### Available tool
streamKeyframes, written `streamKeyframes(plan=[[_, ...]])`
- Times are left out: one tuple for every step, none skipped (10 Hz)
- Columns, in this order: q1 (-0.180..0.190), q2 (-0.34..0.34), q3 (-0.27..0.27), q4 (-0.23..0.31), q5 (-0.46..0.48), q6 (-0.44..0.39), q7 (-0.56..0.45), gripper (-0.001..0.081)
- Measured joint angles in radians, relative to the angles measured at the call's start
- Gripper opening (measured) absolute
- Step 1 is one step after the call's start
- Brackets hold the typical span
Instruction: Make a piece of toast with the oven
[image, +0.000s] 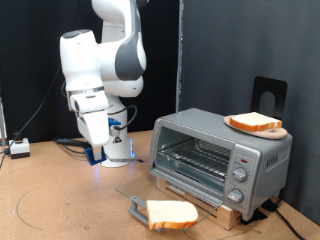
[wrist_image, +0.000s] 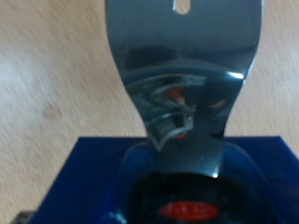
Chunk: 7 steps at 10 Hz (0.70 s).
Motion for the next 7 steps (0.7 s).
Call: streamKeyframes(plan=[[-0.008, 0.044, 0.012, 0.014, -0.077, 0.058, 0.102, 0.0396], [-0.008, 0.042, 0.011, 0.014, -0.05, 0.03, 0.055, 0.0396], [-0.007, 0.042, 0.005, 0.016, 0.007, -0.019, -0.066, 0.0396], [-0.008, 0.048, -0.003, 0.025, 0.045, -0.065, -0.196, 0.0396], [-0.008, 0.07, -0.007, 0.037, 0.054, -0.062, -0.262, 0.0396], [-0.007, 0.107, -0.006, 0.052, 0.042, -0.027, -0.276, 0.0396], [-0.006, 0.151, -0.005, 0.071, -0.005, 0.005, -0.256, 0.0396]])
